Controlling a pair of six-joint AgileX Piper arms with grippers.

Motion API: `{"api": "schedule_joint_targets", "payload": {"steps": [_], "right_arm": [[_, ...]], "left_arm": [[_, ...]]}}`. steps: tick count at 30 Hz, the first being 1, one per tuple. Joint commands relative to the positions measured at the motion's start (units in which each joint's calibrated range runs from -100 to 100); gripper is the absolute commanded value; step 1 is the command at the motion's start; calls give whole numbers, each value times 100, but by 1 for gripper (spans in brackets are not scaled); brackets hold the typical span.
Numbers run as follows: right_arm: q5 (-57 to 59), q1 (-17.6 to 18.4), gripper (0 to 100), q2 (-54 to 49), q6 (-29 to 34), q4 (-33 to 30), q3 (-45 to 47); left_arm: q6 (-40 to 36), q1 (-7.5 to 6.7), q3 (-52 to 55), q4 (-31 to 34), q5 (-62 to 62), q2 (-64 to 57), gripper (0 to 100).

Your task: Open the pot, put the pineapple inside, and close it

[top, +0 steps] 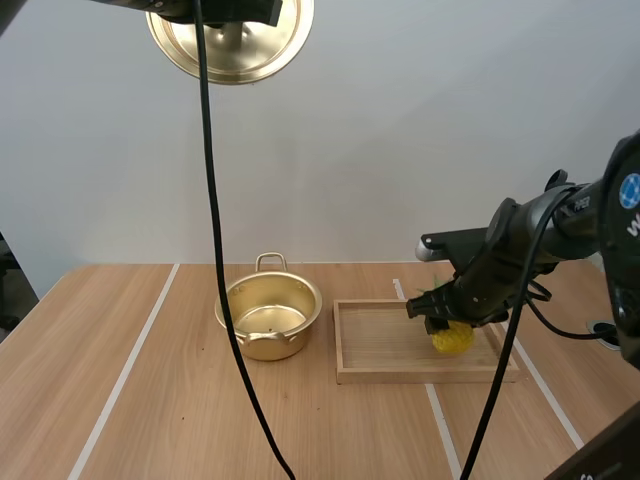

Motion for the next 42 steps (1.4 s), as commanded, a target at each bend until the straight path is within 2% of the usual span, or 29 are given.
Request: {"api": "schedule_joint_targets", "payload": {"steps": [1, 11, 15, 37, 39, 42], "right_arm": [[248, -22, 0, -479, -13, 297, -307], [477, -12, 0, -2156, -61, 1115, -956], [477, -12, 0, -2529, -536, 1281, -972], [94, -12, 0, -2565, -713, 1715, -972], [-18, 91, 0, -2496, -901, 1827, -988], [-104, 459, 0, -2486, -1102, 1772, -988]], "left_arm": [[-50, -16, -59, -12, -196, -50, 0], [-50, -16, -59, -12, -196, -50, 0], [-50, -16, -59, -12, -196, -50, 0], [-50, -16, -59, -12, -196, -50, 0], [-50, -16, -59, -12, -196, -50, 0], [-50, -16, -59, -12, -196, -50, 0]]}}
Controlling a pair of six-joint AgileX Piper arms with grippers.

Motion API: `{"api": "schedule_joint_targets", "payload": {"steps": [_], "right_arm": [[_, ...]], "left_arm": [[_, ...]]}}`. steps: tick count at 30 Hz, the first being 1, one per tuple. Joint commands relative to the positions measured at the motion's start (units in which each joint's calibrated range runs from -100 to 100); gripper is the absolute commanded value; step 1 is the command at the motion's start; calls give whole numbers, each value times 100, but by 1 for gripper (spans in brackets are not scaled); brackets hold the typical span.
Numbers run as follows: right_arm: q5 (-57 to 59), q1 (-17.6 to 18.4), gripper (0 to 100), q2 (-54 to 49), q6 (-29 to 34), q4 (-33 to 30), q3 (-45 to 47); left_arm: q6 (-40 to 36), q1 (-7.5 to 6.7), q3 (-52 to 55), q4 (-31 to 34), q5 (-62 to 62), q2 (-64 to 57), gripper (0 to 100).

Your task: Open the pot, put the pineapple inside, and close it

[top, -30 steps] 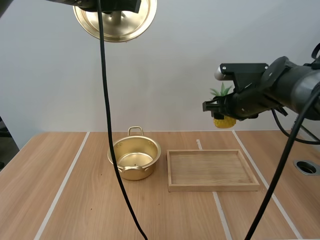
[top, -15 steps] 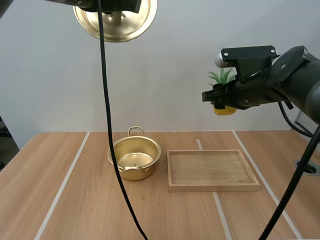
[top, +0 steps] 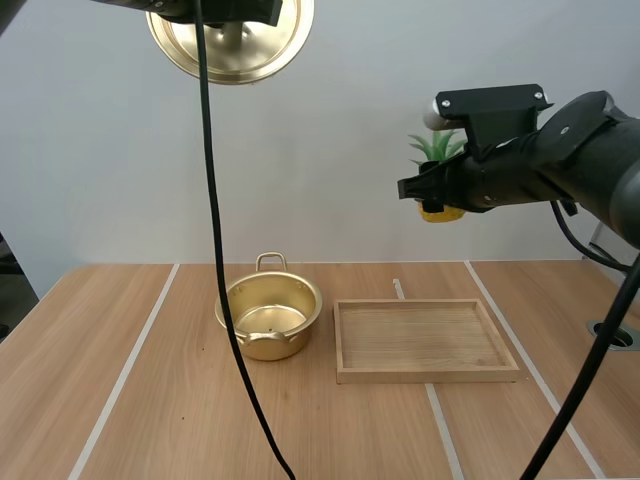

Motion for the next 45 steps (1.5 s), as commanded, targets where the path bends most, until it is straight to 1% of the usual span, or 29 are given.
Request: {"api": "schedule_joint_targets", "payload": {"steps": [1, 6, 9, 13, 20, 24, 31, 45], "right_arm": [[-194, 365, 0, -9, -220, -25, -47], [-577, 1130, 0, -9, -220, -294, -47], [-719, 1483, 0, 62, -220, -497, -47], [-747, 1826, 0, 354, -220, -526, -47], [-998, 2242, 0, 987, -220, -515, -47], [-1249, 2371, 0, 1363, -220, -515, -47], [-1528, 2371, 0, 2151, -220, -511, -47], [-2410, 2371, 0, 3392, -297, -487, -47]], "left_arm": [[-50, -16, -59, -12, -196, -50, 0], [-50, -16, -59, -12, -196, -50, 0], [-50, -16, -59, -12, -196, -50, 0], [-50, -16, -59, -12, -196, -50, 0], [-50, -16, -59, -12, -196, -50, 0], [-50, -16, -59, -12, -196, -50, 0], [-50, -16, -59, -12, -196, -50, 0], [-50, -16, -59, -12, -196, -50, 0]]}}
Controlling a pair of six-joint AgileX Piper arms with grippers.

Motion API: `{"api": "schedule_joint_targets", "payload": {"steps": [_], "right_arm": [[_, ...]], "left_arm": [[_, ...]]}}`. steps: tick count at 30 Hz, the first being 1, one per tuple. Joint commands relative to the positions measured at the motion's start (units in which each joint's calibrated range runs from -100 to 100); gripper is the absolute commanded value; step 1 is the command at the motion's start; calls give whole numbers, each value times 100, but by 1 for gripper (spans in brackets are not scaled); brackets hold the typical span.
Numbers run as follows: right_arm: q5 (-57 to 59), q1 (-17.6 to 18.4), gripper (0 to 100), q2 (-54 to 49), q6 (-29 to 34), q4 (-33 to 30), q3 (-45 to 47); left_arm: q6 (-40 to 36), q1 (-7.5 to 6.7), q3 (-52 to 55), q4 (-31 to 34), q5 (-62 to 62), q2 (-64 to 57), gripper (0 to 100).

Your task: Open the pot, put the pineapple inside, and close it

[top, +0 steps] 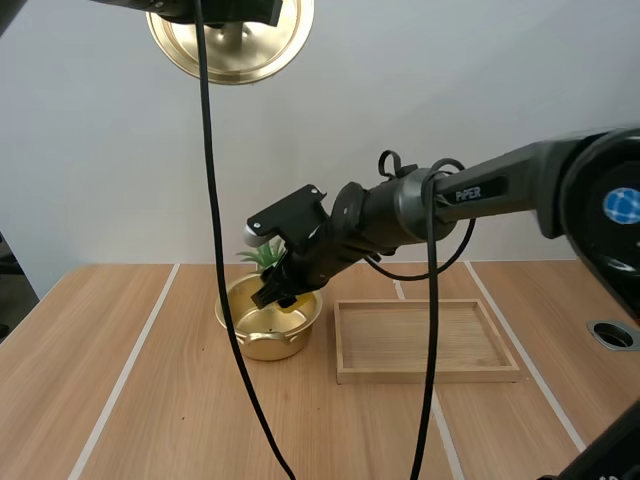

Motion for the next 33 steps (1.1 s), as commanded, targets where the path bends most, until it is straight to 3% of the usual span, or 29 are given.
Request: {"api": "schedule_joint_targets", "payload": {"steps": [1, 8, 14, 33], "right_arm": [[-345, 1, 0, 236, -50, 0, -47], [-684, 1, 0, 675, -76, 76, -47], [-730, 72, 0, 731, -731, 917, -127], [-835, 211, 0, 1407, -747, 933, -203]], "left_arm": [[-50, -16, -59, -20, -196, -50, 0], [-50, -16, -59, -20, -196, -50, 0], [-50, -16, -59, -20, -196, -50, 0], [-50, -16, -59, -20, -196, -50, 0]]}}
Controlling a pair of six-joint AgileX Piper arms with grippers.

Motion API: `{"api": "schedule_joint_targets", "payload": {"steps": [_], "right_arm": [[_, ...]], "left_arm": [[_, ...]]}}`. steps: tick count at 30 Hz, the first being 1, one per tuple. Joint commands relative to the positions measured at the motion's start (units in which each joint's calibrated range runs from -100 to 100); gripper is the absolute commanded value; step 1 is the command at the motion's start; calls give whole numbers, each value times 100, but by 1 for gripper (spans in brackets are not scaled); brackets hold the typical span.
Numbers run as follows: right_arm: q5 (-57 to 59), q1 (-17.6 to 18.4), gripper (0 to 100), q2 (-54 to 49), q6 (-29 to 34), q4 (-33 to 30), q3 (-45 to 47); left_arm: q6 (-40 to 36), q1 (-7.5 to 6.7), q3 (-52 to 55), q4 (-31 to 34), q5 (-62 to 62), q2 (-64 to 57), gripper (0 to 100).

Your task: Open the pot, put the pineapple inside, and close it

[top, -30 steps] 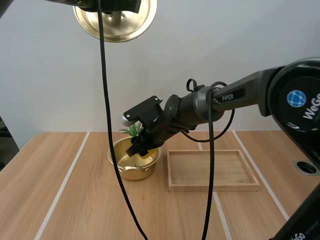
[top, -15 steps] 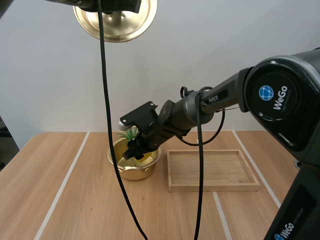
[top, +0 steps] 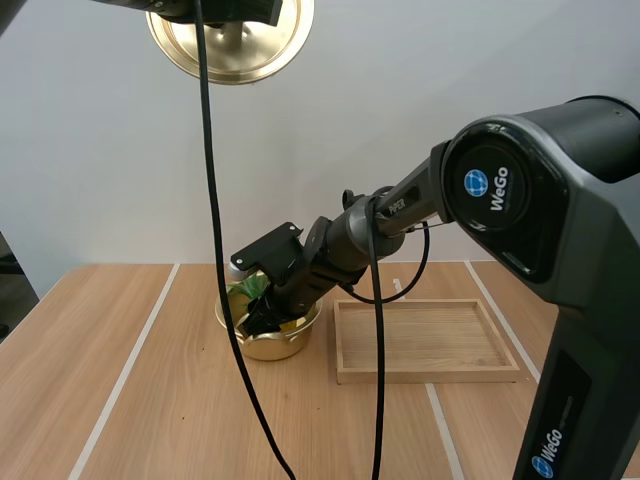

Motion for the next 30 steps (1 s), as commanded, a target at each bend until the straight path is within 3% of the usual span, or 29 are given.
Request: {"api": "schedule_joint_targets", "payload": {"steps": [1, 16, 17, 18, 19, 20, 21, 22, 30], "right_arm": [[-59, 4, 0, 77, -55, 13, -20], [-176, 4, 0, 283, -55, 24, -20], [-176, 4, 3, 283, -55, 24, -20], [-176, 4, 18, 283, -55, 24, -20], [-176, 4, 18, 283, -55, 24, -20], [-176, 4, 60, 283, -55, 34, -20], [-176, 4, 84, 283, -55, 66, -20], [-176, 4, 100, 283, -55, 97, -20], [-200, 4, 100, 283, -55, 111, -20]], "left_arm": [[-40, -16, -59, -25, -196, -50, 0], [-40, -16, -59, -25, -196, -50, 0], [-40, -16, -59, -25, -196, -50, 0], [-40, -16, -59, -25, -196, -50, 0], [-40, -16, -59, -25, -196, -50, 0], [-40, -16, -59, -25, -196, -50, 0], [-40, -16, -59, -25, -196, -50, 0], [-40, -16, -59, -25, -196, -50, 0], [-40, -16, -59, -25, -196, -50, 0]]}}
